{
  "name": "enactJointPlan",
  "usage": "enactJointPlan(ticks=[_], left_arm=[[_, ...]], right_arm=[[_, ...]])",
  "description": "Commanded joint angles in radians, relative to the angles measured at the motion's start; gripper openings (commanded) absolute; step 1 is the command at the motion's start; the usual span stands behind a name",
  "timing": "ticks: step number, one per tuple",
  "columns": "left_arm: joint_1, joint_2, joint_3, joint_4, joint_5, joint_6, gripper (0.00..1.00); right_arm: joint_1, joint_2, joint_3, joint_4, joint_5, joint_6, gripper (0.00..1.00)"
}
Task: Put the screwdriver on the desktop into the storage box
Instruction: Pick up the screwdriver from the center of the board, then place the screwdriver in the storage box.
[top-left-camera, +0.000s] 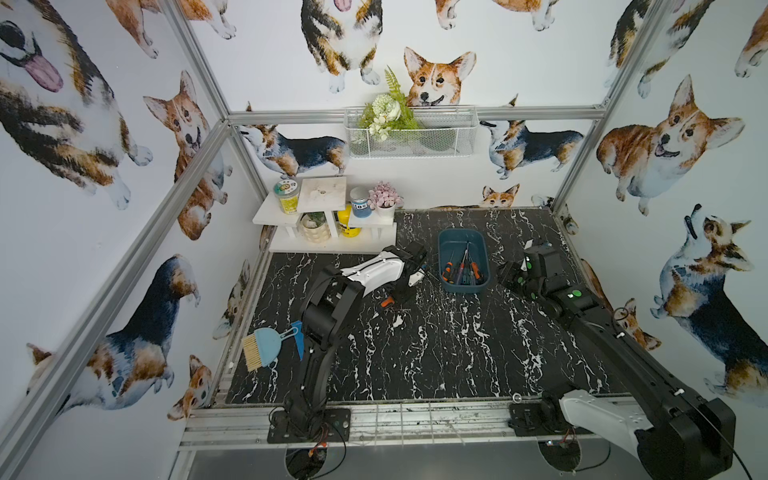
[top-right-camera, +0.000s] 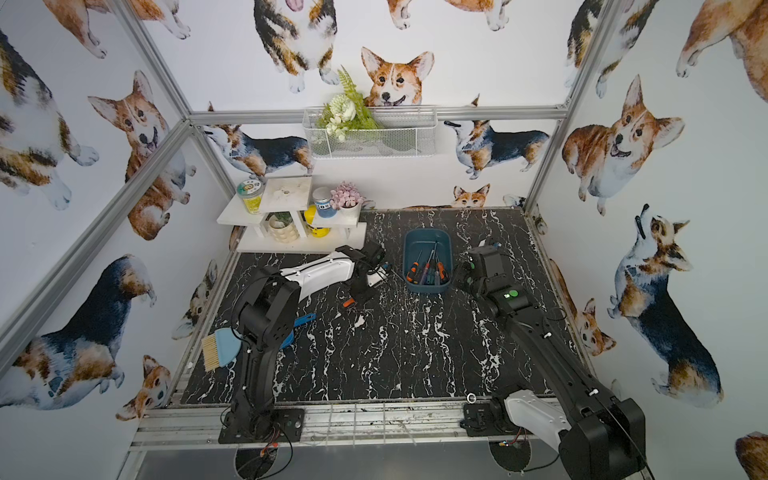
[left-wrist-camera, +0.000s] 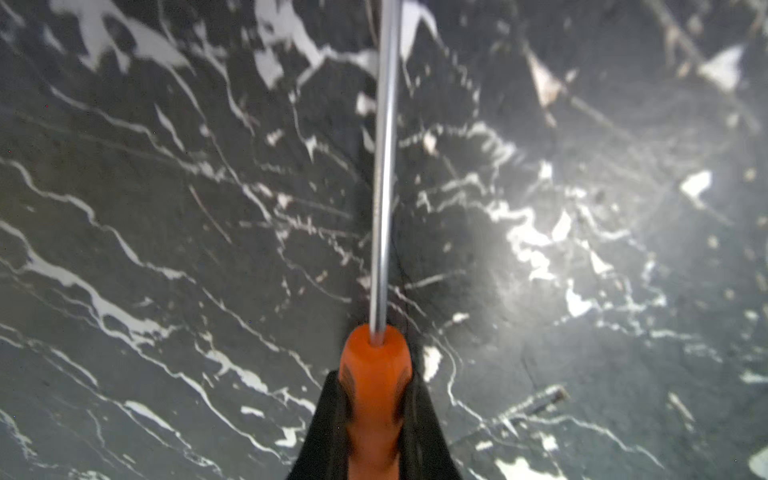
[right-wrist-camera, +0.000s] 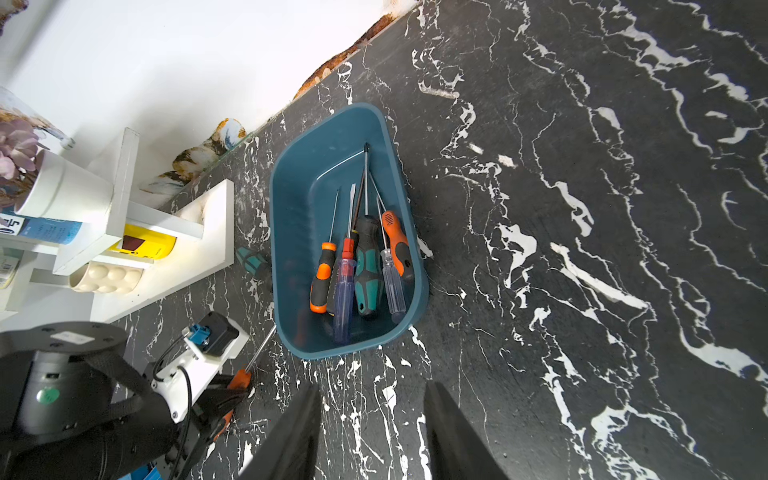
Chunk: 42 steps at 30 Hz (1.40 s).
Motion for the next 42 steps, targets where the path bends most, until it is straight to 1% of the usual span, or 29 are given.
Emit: enactJointPlan(ticks=[1,2,6,9,12,15,17,21,23,27,30,34,36,39,42], left_arm=[[-0.007,-0.085,-0.055,-0.038,0.060,-0.079,0.03],[-0.011,-0.118,-0.073,-0.025,0.072,-0.097,0.00],[-0.067,-0.255,-0.133,0.027,0.113,-0.190,0.00],[-0.125,-0.318,-0.126,0.082,0.154,-0.278,0.00],[-0.148,-0.324,-0.079,0.191,0.186,-0.433,0.00],[-0.156,-0.263,0.018,0.292,0.203,-0.586,0.00],[-0.164,-0.202,0.105,0.318,0.186,-0.657,0.00],[-0.176,-0.056,0.292,0.320,0.183,-0.721,0.00],[-0.178,0.022,0.378,0.286,0.175,-0.751,0.00],[-0.176,0.171,0.542,0.208,0.139,-0.777,0.00],[-0.177,0.251,0.638,0.175,0.077,-0.775,0.00],[-0.175,0.377,0.808,0.056,0.009,-0.762,0.00],[-0.175,0.427,0.865,0.017,-0.003,-0.750,0.00],[-0.175,0.473,0.908,-0.019,0.006,-0.735,0.00],[-0.175,0.490,0.919,-0.030,0.010,-0.717,0.23]], right_arm=[[-0.002,0.003,0.001,0.000,0.026,-0.005,0.46],[-0.002,0.007,0.004,0.002,0.026,-0.006,0.46],[-0.002,0.032,0.008,0.021,0.012,-0.006,0.46],[-0.002,0.050,0.013,0.032,0.004,-0.002,0.46],[-0.002,0.056,0.018,0.038,0.018,-0.011,0.46],[-0.002,0.057,0.036,0.031,0.045,-0.029,0.47],[-0.002,0.054,0.050,0.022,0.052,-0.038,0.47],[-0.005,0.027,0.036,0.024,0.055,-0.018,0.47],[-0.005,0.017,0.024,0.038,0.038,0.001,0.47],[-0.004,0.006,0.003,0.042,0.024,0.022,0.46],[-0.004,-0.003,-0.012,0.044,0.024,0.021,0.46],[-0.005,0.002,-0.017,0.047,0.022,0.020,0.46],[-0.005,0.002,-0.022,0.051,0.020,0.020,0.46],[-0.005,0.002,-0.023,0.051,0.021,0.016,0.47],[-0.004,-0.001,-0.028,0.051,0.028,0.012,0.47]])
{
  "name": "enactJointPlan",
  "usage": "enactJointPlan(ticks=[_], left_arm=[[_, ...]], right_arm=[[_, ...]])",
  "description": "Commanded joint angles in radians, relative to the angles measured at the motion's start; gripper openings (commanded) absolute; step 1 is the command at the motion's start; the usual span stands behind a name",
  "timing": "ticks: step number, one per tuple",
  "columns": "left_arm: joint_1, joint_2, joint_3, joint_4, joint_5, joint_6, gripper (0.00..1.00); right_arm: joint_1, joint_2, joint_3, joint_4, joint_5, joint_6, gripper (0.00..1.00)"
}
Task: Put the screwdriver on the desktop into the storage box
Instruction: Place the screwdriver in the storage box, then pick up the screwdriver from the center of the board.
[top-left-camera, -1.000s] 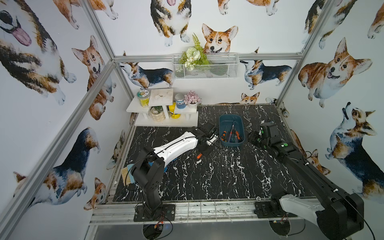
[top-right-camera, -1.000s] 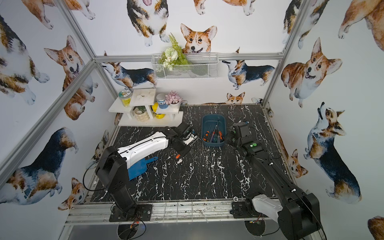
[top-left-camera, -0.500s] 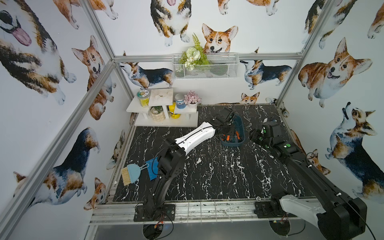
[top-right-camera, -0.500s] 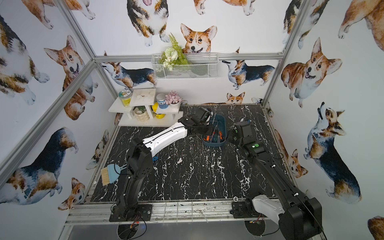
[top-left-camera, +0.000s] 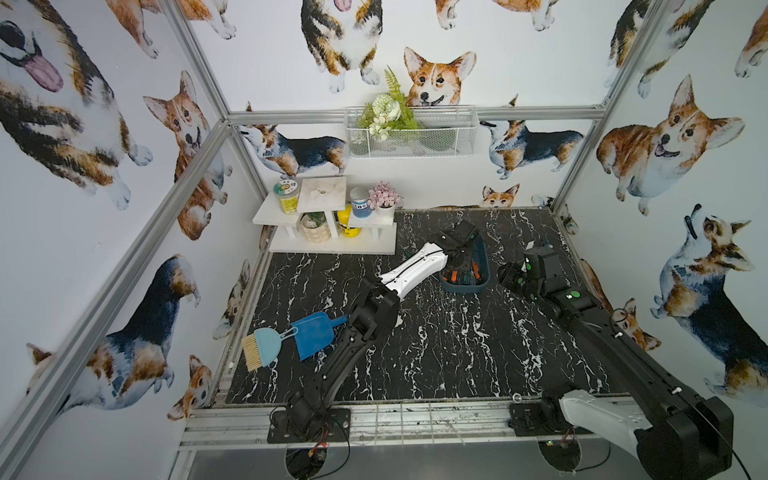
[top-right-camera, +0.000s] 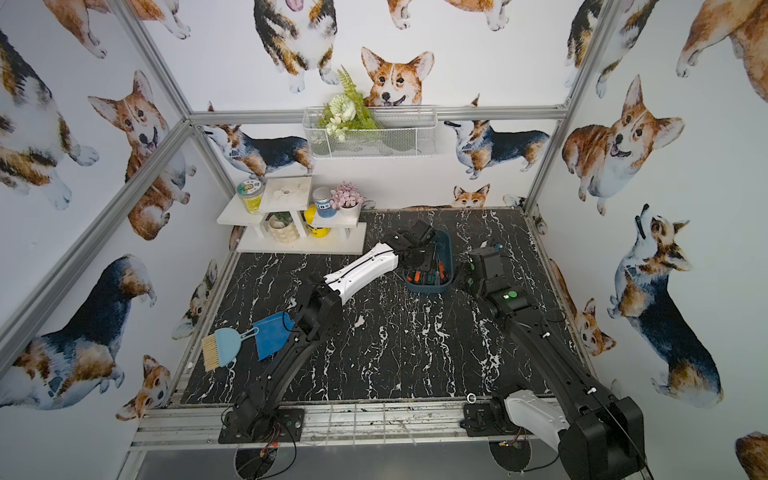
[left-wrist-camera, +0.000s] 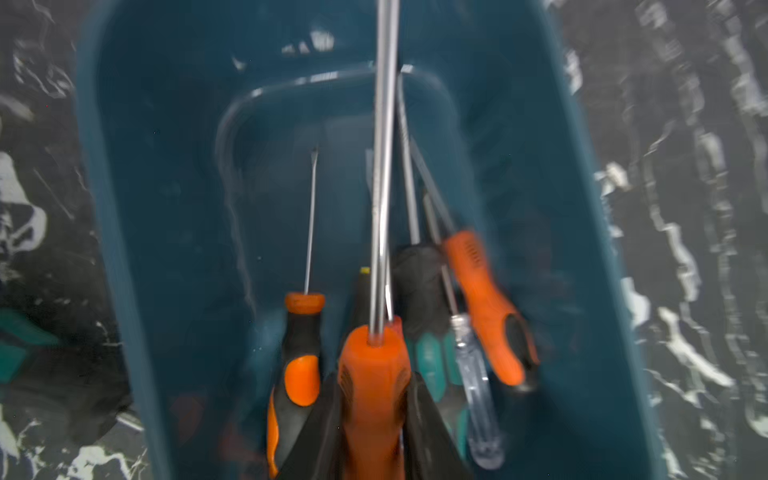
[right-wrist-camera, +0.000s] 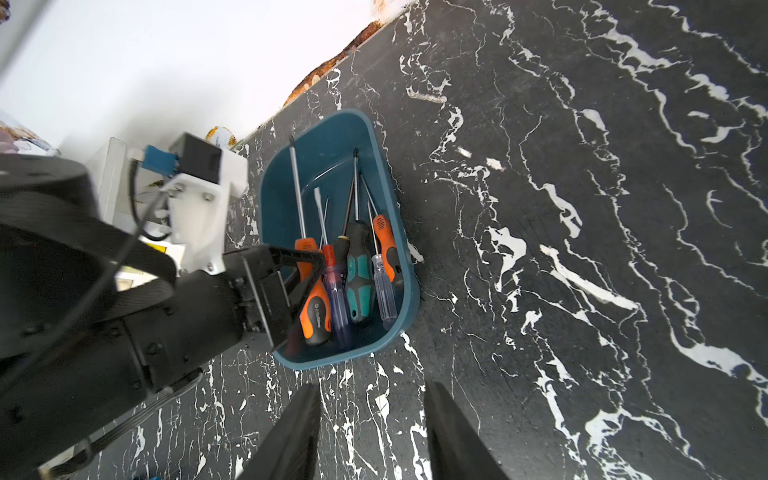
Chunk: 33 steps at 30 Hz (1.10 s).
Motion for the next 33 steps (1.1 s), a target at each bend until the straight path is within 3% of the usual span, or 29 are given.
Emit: enactJointPlan(ticks=[1,4,7,13,18,23,28,33], left_arm=[[0.001,0.007,0.022,-0.049,-0.012,0.032,0.29],[0.001,0.005,0.054,-0.058,-0.021,0.045,0.43],[0.001,-0.023,0.096,-0.064,-0.035,0.050,0.51],[-0.003,-0.224,0.014,0.012,-0.108,0.014,0.54],[0.023,-0.599,-0.489,0.329,-0.163,-0.080,0.57],[0.110,-0.986,-1.030,0.604,-0.157,-0.226,0.56],[0.251,-1.272,-1.390,0.640,-0.129,-0.372,0.56],[0.348,-1.528,-1.644,0.643,-0.173,-0.468,0.61]], right_arm=[[0.000,-0.003,-0.004,0.024,0.008,0.004,0.47],[0.001,-0.005,-0.004,0.023,0.013,0.002,0.47],[0.001,-0.003,0.000,0.024,0.012,-0.002,0.47],[0.002,0.021,0.032,0.037,-0.024,-0.036,0.47],[0.079,0.117,0.111,0.074,-0.064,-0.126,0.48],[0.235,0.301,0.223,0.152,-0.162,-0.336,0.54],[0.316,0.509,0.328,0.201,-0.185,-0.531,0.58],[0.330,0.771,0.557,0.056,-0.116,-0.645,0.59]])
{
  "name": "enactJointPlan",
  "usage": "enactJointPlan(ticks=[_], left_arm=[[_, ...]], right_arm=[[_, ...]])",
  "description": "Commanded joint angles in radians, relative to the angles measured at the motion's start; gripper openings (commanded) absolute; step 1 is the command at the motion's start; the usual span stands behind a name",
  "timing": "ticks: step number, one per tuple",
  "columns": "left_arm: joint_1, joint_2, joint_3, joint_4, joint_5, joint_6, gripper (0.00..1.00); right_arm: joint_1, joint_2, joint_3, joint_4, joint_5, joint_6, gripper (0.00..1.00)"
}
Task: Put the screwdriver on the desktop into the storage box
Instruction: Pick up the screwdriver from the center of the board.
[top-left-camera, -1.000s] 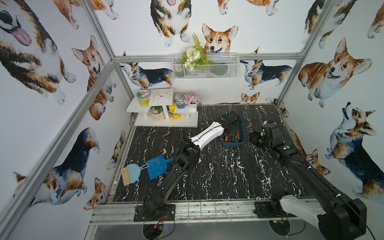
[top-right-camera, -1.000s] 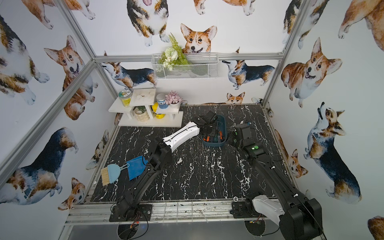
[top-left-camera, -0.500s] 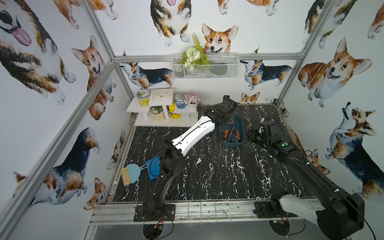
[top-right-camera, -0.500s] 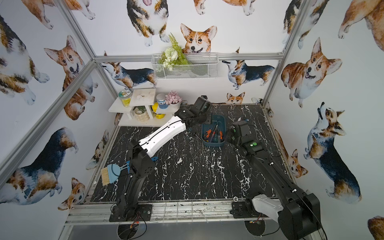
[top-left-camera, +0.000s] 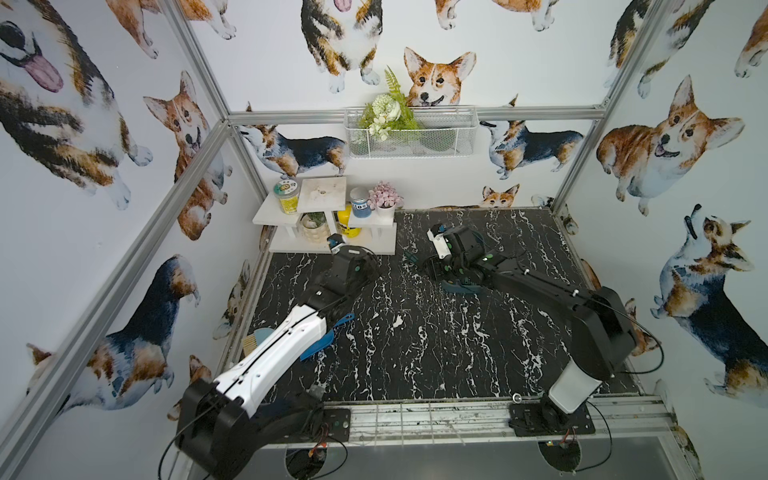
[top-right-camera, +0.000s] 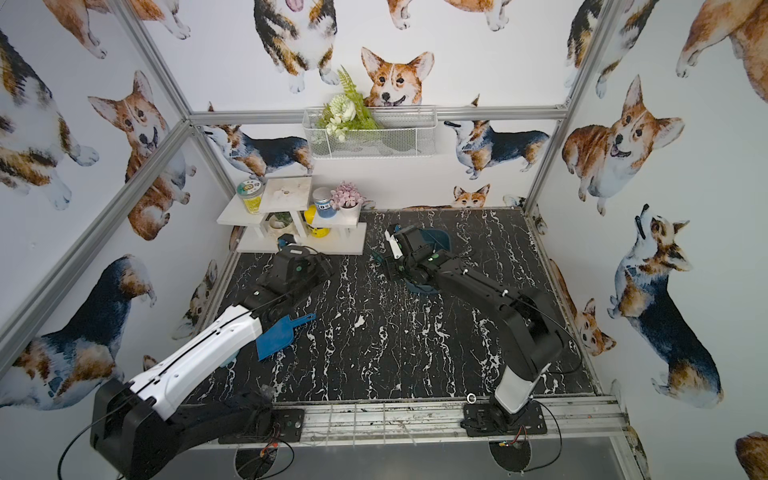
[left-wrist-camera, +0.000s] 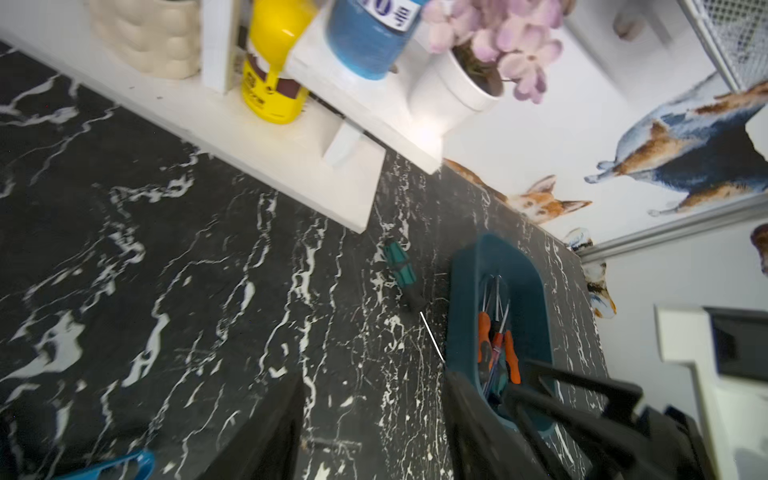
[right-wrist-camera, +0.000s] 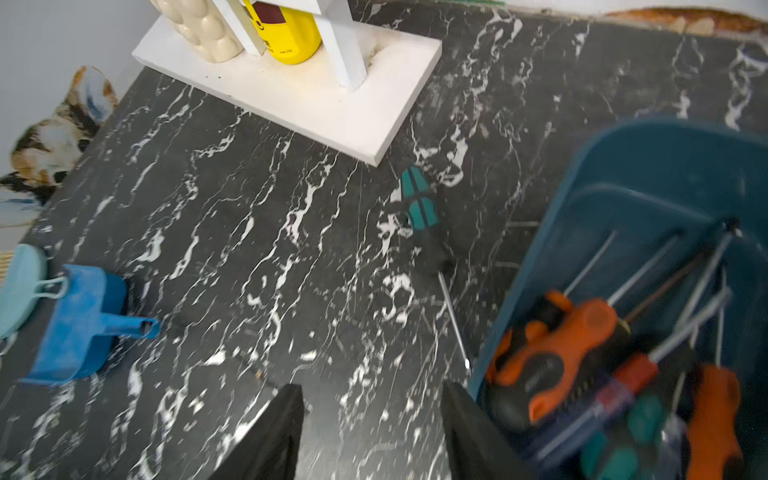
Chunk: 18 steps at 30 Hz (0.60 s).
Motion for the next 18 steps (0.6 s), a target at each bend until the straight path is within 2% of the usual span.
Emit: enactJointPlan(ticks=[1,4,7,14,18], left_arm=[[0.042,-0.132,-0.119,0.032,-0.059,-0.134,0.63],[0.093,-0.274,-0.260,0.024,-0.081,-0.203,0.64],[0.131,-0.388,-0.338,-0.004,-0.076,-0.242,0.64],[0.166,-0.617,-0.443,-0.077,-0.106,-0.299,0.63],[0.172,-0.701,-0.474,-0.118,-0.113,-0.330,0.61]], right_arm=[[0.006,0.124,0.125,-0.092,0.057,-0.119,0.59],[0.009,0.248,0.257,-0.147,0.096,-0.102,0.59],[0.011,0.368,0.393,-0.197,0.118,-0.086,0.59],[0.015,0.535,0.595,-0.224,0.166,-0.008,0.58],[0.015,0.613,0.694,-0.269,0.220,-0.002,0.59]])
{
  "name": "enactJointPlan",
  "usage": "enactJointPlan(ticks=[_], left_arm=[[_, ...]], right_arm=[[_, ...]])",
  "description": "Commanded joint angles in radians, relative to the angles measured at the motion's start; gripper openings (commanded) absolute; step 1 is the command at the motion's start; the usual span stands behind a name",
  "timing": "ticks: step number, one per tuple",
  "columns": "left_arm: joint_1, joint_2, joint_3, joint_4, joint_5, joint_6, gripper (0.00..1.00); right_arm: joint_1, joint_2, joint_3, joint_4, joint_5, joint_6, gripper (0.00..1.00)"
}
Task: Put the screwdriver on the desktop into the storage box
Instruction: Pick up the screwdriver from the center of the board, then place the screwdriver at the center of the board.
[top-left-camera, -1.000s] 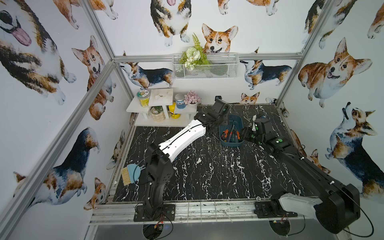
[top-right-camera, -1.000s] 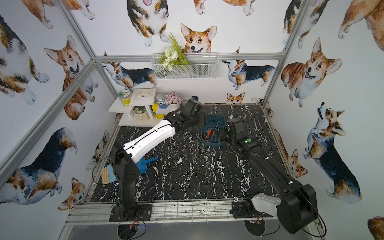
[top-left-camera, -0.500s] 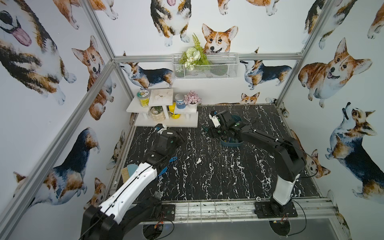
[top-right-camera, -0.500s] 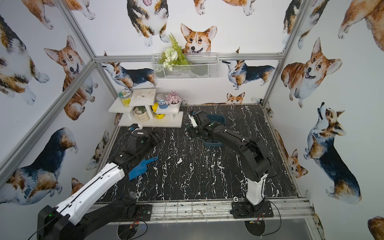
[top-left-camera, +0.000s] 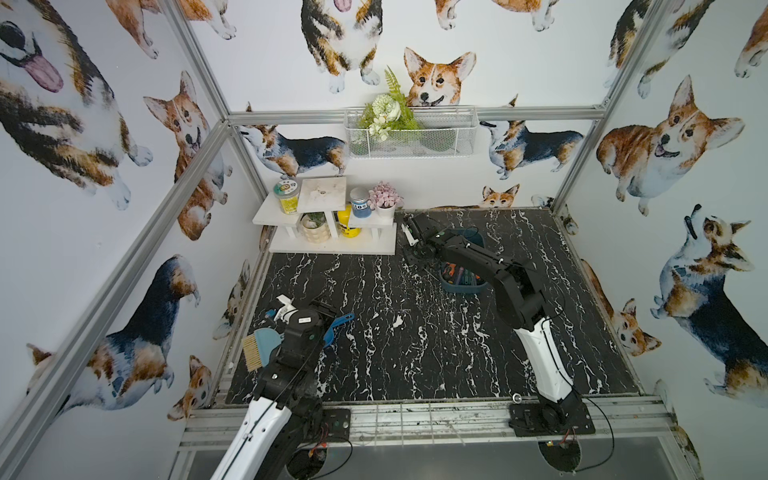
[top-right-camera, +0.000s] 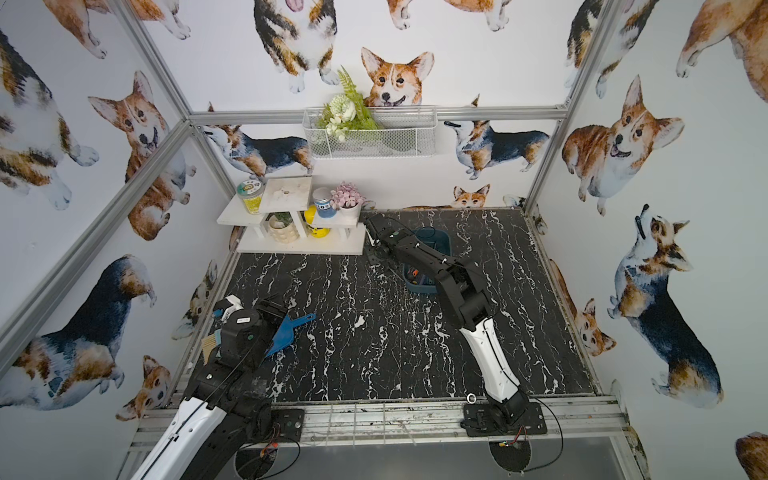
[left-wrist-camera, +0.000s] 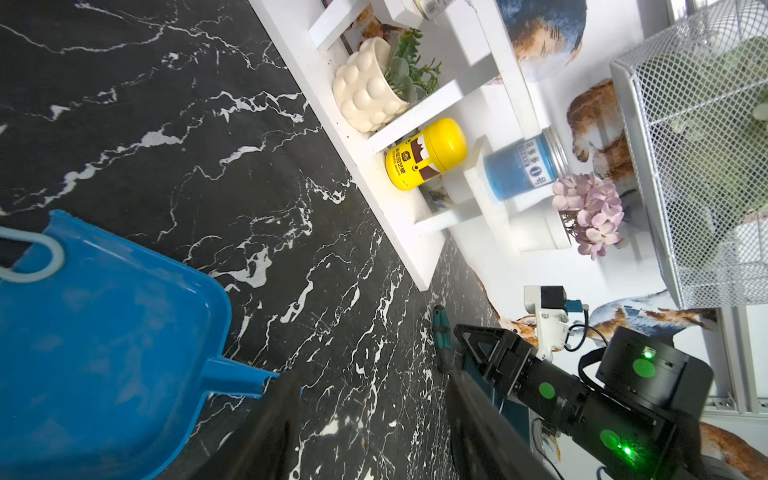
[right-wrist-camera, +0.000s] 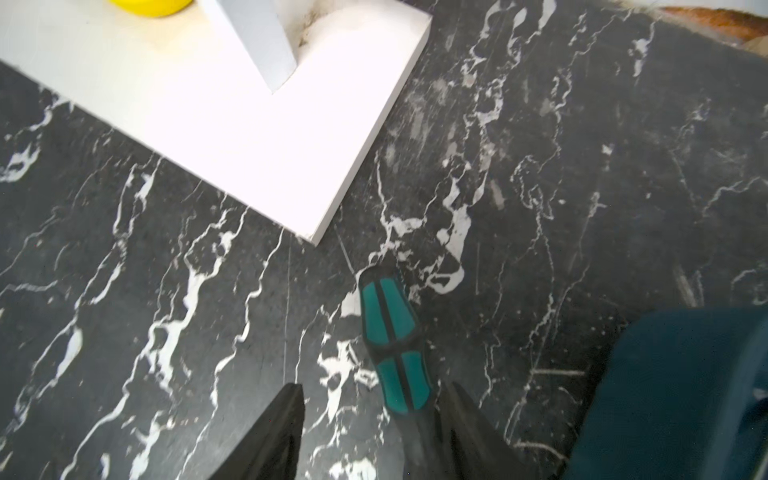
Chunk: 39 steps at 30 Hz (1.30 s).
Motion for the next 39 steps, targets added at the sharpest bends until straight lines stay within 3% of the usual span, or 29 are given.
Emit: enactJointPlan(ticks=[1,11,18,23,33,37,39], left_arm=[[0.005,-0.041,-0.012,-0.050,-0.018,-0.033,0.61],[0.006,0.025,0.054,-0.046,0.019,0.076,0.60],[0.006,0.161,0.145,-0.022,0.053,0.184,0.61],[0.008,0.246,0.209,-0.030,0.066,0.245,0.61],[0.046,0.357,0.260,-0.063,0.122,0.282,0.61],[0.082,0.388,0.263,-0.053,0.181,0.286,0.62],[0.100,0.397,0.263,-0.052,0.209,0.285,0.62]], right_arm=[[0.003,0.056,0.070,-0.073,0.064,0.019,0.59],[-0.007,0.143,0.103,-0.096,0.025,0.026,0.53],[0.018,0.144,0.095,-0.100,-0.025,-0.048,0.29],[0.059,0.061,0.028,-0.074,-0.091,-0.131,0.13],[0.210,-0.232,-0.460,0.150,-0.174,-0.351,0.12],[0.242,-0.237,-0.542,0.172,-0.129,-0.381,0.17],[0.257,-0.241,-0.567,0.188,-0.105,-0.396,0.26]])
